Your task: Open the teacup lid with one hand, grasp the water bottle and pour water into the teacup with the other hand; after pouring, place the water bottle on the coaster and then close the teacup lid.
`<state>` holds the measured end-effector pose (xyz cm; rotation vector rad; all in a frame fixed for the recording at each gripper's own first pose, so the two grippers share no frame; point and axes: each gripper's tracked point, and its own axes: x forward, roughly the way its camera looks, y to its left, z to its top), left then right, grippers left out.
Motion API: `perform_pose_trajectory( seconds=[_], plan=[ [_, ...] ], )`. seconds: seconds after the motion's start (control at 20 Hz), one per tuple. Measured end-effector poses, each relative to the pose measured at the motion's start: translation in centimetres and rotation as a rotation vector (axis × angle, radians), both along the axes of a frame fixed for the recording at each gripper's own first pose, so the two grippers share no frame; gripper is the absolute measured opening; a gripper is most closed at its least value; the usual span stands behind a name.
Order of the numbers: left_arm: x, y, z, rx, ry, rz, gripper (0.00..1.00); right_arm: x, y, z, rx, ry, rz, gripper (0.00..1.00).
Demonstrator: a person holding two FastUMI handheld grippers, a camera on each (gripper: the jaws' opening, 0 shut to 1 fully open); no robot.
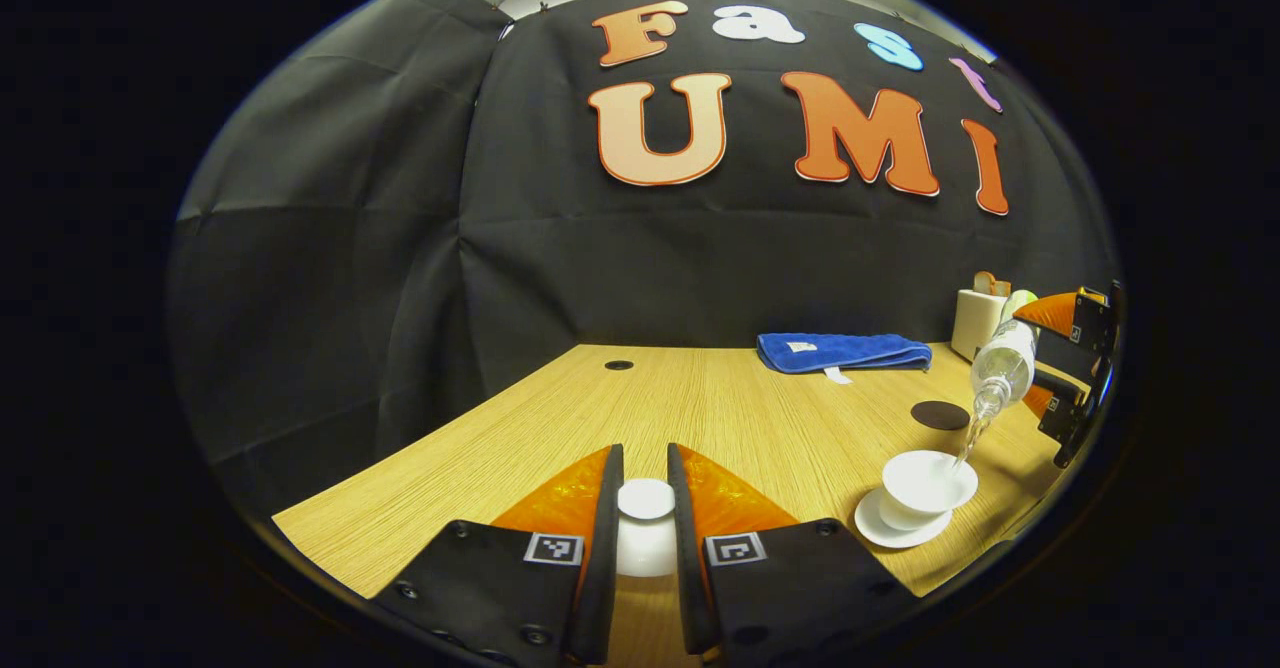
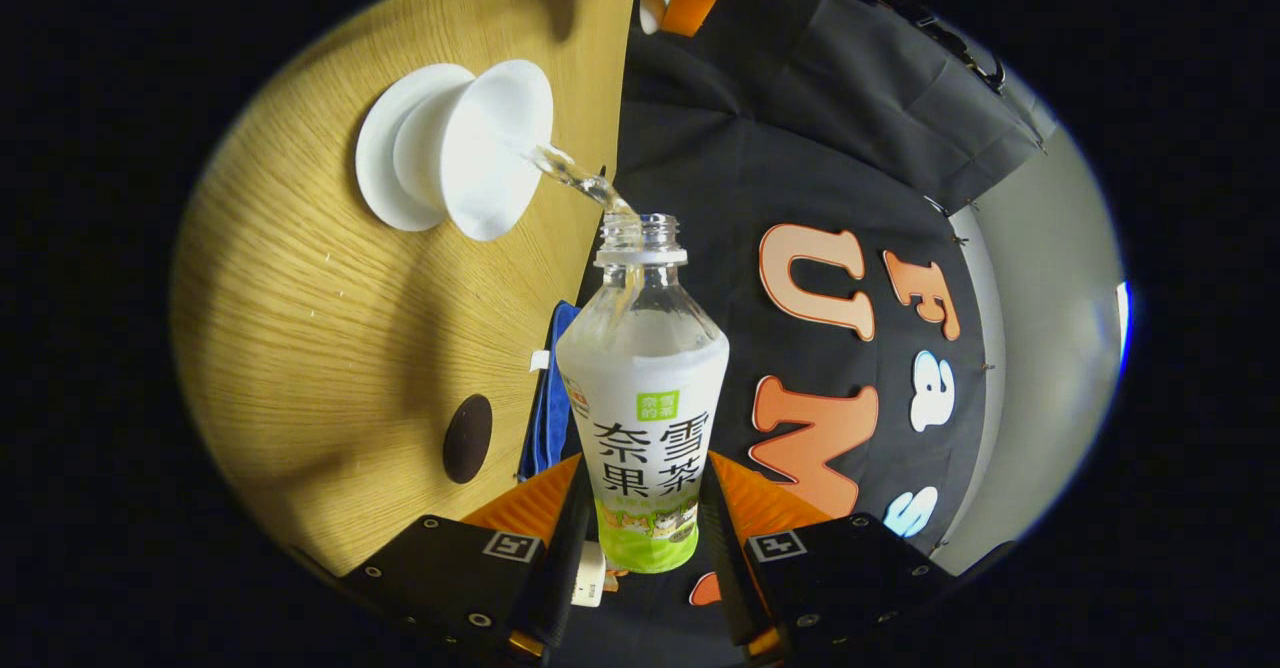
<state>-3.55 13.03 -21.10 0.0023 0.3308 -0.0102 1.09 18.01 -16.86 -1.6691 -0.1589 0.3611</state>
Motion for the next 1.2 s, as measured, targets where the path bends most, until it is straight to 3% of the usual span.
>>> perform_pose_trajectory(
  seconds=[0.5, 0.55, 0.85, 0.9, 1.05, 1.2],
  plan=[
    [0.2, 0.2, 0.2, -0.001, -0.003, 0.000, 0.30, 1.2, 0.4, 2.1, -0.022, -0.054, 0.028, 0.61],
    [0.2, 0.1, 0.3, -0.002, -0.003, -0.001, 0.31, 1.3, 0.5, 2.3, -0.026, -0.059, 0.033, 0.58],
    [0.1, 0.3, 0.3, 0.001, -0.001, -0.003, 0.31, 1.6, 0.8, 2.9, -0.064, -0.085, 0.066, 0.61],
    [0.1, 0.2, 0.2, 0.001, -0.001, -0.004, 0.27, 1.9, 0.9, 2.9, -0.068, -0.089, 0.071, 0.60],
    [0.1, 0.1, 0.2, -0.002, 0.003, -0.007, 0.31, 2.0, 1.3, 3.4, -0.096, -0.112, 0.094, 0.64],
    [0.2, 0.4, 0.4, 0.003, -0.002, -0.008, 0.31, 2.2, 1.9, 3.8, -0.129, -0.135, 0.125, 0.60]
  ],
)
